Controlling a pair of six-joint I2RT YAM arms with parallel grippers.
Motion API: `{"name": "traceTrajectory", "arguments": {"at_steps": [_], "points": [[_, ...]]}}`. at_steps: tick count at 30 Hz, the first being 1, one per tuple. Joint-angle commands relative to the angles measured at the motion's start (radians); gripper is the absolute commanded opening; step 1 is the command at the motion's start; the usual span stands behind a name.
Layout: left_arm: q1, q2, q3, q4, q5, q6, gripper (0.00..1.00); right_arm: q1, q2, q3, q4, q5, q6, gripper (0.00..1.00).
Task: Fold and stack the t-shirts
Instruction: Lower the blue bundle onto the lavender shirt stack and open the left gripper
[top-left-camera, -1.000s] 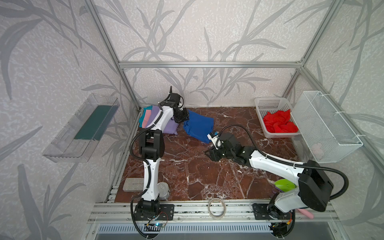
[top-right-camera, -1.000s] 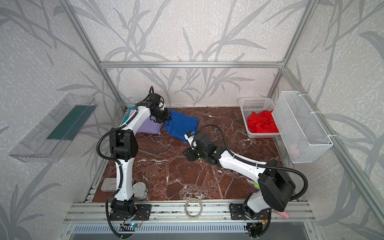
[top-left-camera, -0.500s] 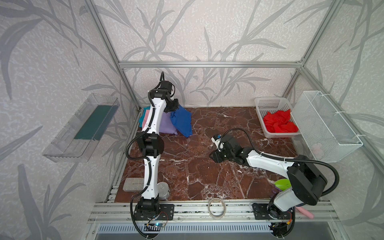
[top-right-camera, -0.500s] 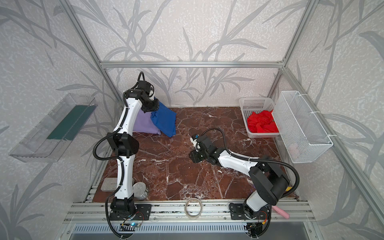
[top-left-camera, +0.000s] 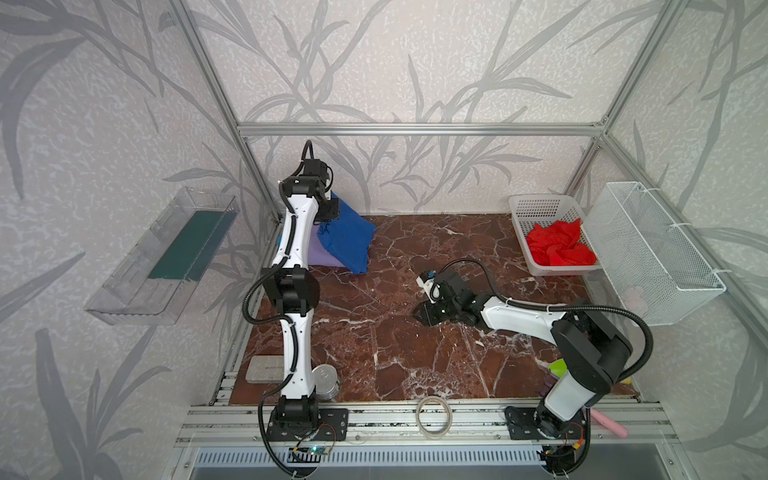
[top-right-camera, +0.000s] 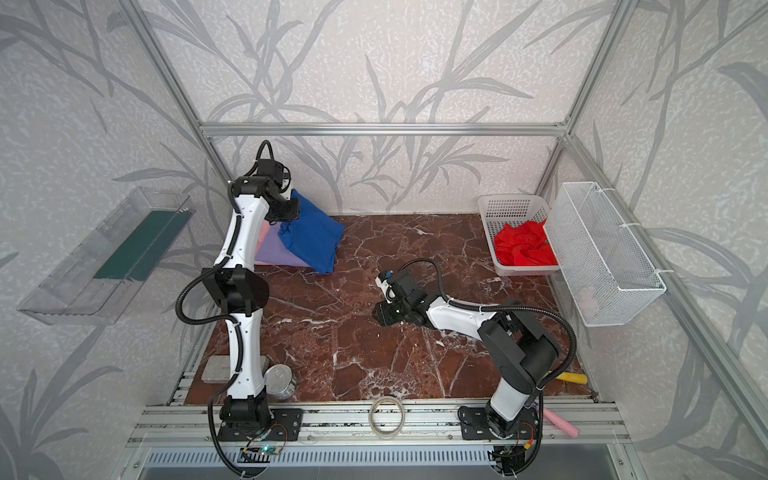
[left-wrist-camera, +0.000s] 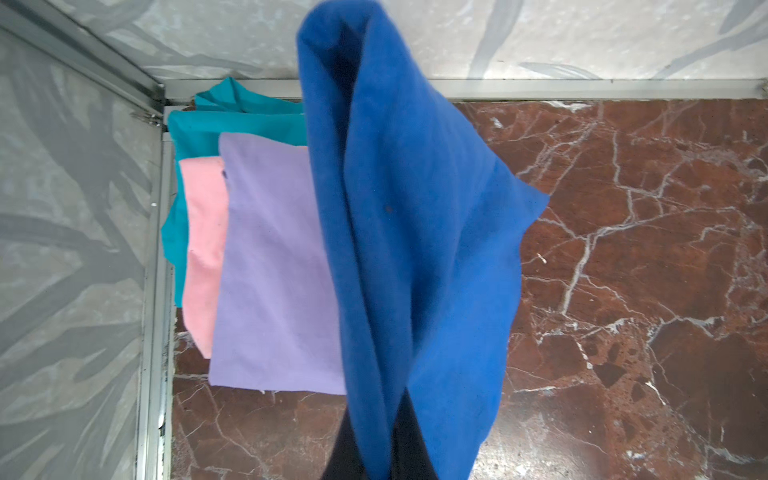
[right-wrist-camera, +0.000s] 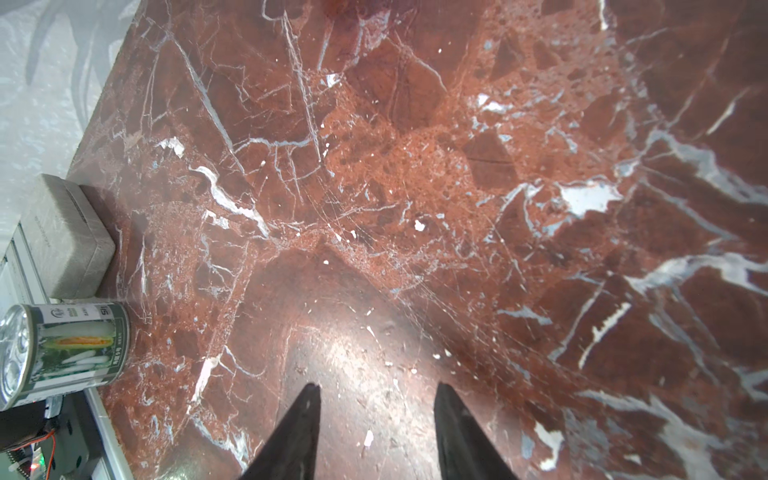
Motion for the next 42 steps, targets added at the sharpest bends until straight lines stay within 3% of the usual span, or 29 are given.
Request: {"name": "traceTrajectory", "arguments": {"at_steps": [1, 7, 9, 11, 12, 15, 18, 24, 27, 33, 37, 39, 40, 41, 42], "points": [[0.039, -0.065, 0.0, 0.014, -0.036, 0.002, 0.0, -0.002, 0.011, 0.025, 0.019, -0.018, 0.015, 0.46], [0.096, -0.053, -0.139, 0.126, -0.078, -0.035, 0.02, -0.002, 0.011, 0.021, 0.013, -0.008, 0.013, 0.46], [0.117, -0.032, -0.162, 0.161, -0.088, -0.051, 0.14, -0.002, 0.011, 0.019, 0.01, -0.006, 0.011, 0.46], [0.138, 0.006, -0.159, 0.181, -0.114, -0.073, 0.35, -0.002, 0.011, 0.019, 0.004, -0.001, 0.009, 0.46], [0.145, 0.024, -0.15, 0.182, -0.126, -0.084, 0.37, -0.002, 0.011, 0.019, 0.001, -0.001, 0.009, 0.46], [0.158, 0.071, -0.109, 0.164, -0.187, -0.109, 0.41, -0.002, 0.011, 0.019, -0.004, 0.002, 0.01, 0.46], [0.155, 0.063, -0.117, 0.16, -0.175, -0.12, 0.46, -0.002, 0.011, 0.021, -0.007, 0.004, 0.013, 0.46], [0.127, -0.017, -0.19, 0.17, -0.137, -0.151, 0.47, -0.002, 0.022, 0.038, -0.017, 0.015, 0.021, 0.46], [0.093, -0.085, -0.252, 0.159, -0.149, -0.186, 0.47, -0.002, -0.053, 0.052, -0.057, 0.07, 0.0, 0.46], [-0.019, -0.388, -0.655, 0.394, -0.156, -0.232, 0.48, -0.006, -0.188, 0.067, -0.19, 0.24, -0.073, 0.48], [-0.116, -0.666, -1.04, 0.694, -0.187, -0.276, 0.47, -0.015, -0.309, 0.036, -0.208, 0.389, -0.137, 0.51], [-0.156, -0.821, -1.251, 0.871, -0.227, -0.297, 0.51, -0.021, -0.374, 0.011, -0.198, 0.5, -0.177, 0.6], [-0.171, -0.898, -1.361, 0.968, -0.239, -0.306, 0.55, -0.031, -0.406, 0.001, -0.195, 0.558, -0.184, 0.65], [-0.179, -0.978, -1.458, 1.044, -0.247, -0.32, 0.63, -0.047, -0.435, -0.01, -0.192, 0.597, -0.194, 1.0], [-0.182, -1.036, -1.531, 1.101, -0.237, -0.327, 0.95, -0.065, -0.457, -0.019, -0.19, 0.61, -0.2, 0.99]]}}
